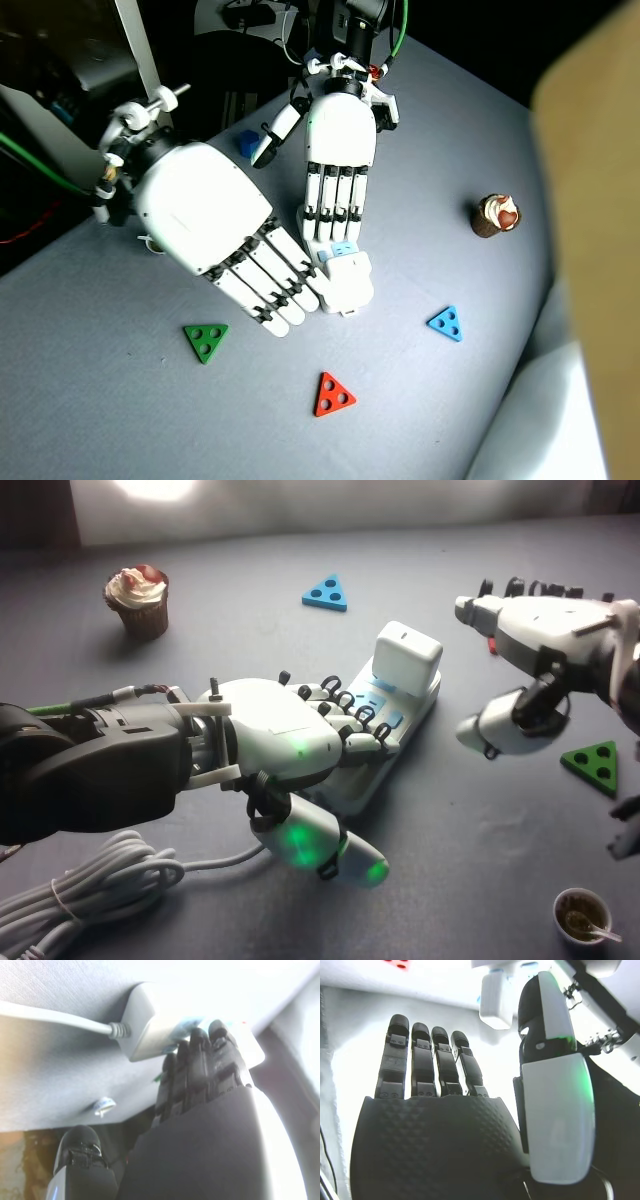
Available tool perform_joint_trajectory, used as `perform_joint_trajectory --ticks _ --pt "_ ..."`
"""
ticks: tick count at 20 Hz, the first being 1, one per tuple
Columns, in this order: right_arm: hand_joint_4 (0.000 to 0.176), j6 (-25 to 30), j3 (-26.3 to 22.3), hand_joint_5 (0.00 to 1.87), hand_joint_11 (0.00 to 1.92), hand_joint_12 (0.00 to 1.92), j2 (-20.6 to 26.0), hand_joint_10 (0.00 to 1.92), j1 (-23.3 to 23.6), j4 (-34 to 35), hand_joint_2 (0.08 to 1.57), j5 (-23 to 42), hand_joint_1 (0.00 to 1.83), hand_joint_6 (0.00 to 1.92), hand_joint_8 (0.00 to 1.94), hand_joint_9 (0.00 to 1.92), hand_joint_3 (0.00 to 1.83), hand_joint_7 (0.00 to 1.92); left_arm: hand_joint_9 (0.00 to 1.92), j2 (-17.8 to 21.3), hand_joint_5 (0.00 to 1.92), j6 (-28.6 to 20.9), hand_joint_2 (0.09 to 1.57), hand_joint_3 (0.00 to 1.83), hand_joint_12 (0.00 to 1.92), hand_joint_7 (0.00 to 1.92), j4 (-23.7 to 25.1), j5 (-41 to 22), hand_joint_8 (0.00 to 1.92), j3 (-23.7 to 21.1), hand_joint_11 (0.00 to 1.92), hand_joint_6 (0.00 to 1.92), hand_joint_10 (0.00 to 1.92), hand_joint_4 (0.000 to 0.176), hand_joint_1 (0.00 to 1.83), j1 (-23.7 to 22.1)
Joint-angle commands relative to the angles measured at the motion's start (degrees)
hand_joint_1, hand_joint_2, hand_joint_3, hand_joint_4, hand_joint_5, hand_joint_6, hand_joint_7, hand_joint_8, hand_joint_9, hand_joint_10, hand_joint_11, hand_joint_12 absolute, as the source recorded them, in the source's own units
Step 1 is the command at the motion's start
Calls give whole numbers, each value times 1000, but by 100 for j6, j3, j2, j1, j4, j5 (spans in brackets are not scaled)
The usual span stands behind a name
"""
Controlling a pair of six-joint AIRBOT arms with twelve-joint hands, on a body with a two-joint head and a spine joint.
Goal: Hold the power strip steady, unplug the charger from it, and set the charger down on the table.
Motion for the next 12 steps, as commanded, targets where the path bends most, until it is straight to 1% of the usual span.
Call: perform_joint_trajectory --ticks 1,6,9,12 --pt "0 112 60 57 61 49 21 13 89 -412 1094 177 1061 11 11 49 5 32 112 -62 144 10 1017 0 135 140 -20 -147 1 10 1 4 0 0 32 9" --pt "0 496 460 53 55 50 -315 7 136 -126 1103 208 1055 3 6 49 5 35 95 -58 131 10 1020 1 106 127 -21 -57 0 -6 0 1 0 0 10 14" --pt "0 666 659 96 84 68 -497 13 140 51 1089 80 1046 14 12 82 0 68 88 -64 120 22 1025 2 81 121 -21 -51 3 -19 4 0 2 0 19 25" --pt "0 830 904 85 57 59 -709 3 143 252 1093 50 1034 5 3 65 0 52 91 -64 123 24 1024 1 83 120 -21 -24 1 -37 10 1 3 0 20 33"
